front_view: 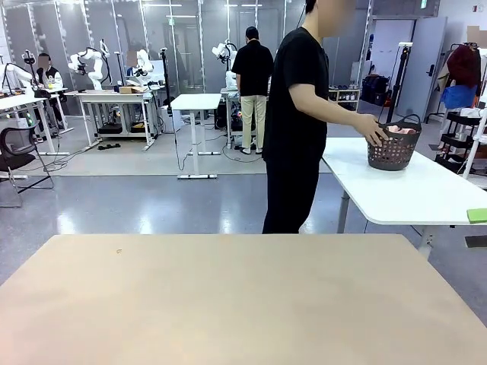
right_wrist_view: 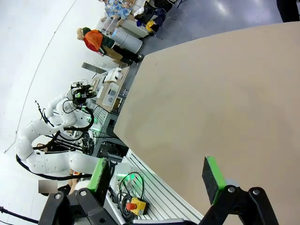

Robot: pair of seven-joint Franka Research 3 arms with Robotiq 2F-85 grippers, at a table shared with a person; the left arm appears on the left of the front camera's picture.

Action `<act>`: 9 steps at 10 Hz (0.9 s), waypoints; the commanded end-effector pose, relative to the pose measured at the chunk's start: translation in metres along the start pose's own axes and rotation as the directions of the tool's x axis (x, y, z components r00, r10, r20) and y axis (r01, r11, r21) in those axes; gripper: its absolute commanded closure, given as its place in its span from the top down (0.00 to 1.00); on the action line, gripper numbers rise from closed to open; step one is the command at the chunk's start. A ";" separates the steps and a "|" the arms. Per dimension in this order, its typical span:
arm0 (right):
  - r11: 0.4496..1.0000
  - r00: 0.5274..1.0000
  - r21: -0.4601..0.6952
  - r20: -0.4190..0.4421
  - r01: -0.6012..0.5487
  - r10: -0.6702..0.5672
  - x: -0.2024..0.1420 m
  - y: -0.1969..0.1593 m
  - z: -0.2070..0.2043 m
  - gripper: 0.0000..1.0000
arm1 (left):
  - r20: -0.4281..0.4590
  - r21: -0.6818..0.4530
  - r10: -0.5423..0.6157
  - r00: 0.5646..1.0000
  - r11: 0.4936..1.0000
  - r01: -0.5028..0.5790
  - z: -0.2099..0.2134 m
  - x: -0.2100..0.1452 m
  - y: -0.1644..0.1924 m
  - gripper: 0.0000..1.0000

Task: Fold the towel.
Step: Grab the top end of the 100 cm Hotel Towel extended by the human.

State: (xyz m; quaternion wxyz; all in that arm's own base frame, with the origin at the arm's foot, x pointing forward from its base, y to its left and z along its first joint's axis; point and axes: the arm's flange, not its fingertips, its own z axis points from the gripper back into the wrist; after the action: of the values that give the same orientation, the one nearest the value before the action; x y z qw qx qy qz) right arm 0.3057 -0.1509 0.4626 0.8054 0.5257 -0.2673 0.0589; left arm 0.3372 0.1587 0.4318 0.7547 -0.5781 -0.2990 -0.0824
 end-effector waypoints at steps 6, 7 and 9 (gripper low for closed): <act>1.000 1.000 0.014 0.011 -0.022 0.022 0.001 -0.002 -0.001 1.00 | 0.009 -0.019 -0.007 1.000 1.000 0.007 0.000 0.001 0.001 1.00; 1.000 1.000 0.014 0.011 -0.022 0.022 0.001 -0.002 -0.001 1.00 | 0.009 -0.019 -0.007 1.000 1.000 0.007 0.000 0.001 0.001 1.00; 1.000 1.000 0.014 0.011 -0.022 0.022 0.001 -0.002 -0.001 1.00 | 0.009 -0.019 -0.007 1.000 1.000 0.007 0.000 0.001 0.001 1.00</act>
State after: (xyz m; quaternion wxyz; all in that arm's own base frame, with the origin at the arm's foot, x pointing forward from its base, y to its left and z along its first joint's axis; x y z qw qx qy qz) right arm 0.3054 -0.1513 0.4626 0.8053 0.5257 -0.2676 0.0586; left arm 0.3371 0.1587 0.4319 0.7546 -0.5782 -0.2990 -0.0824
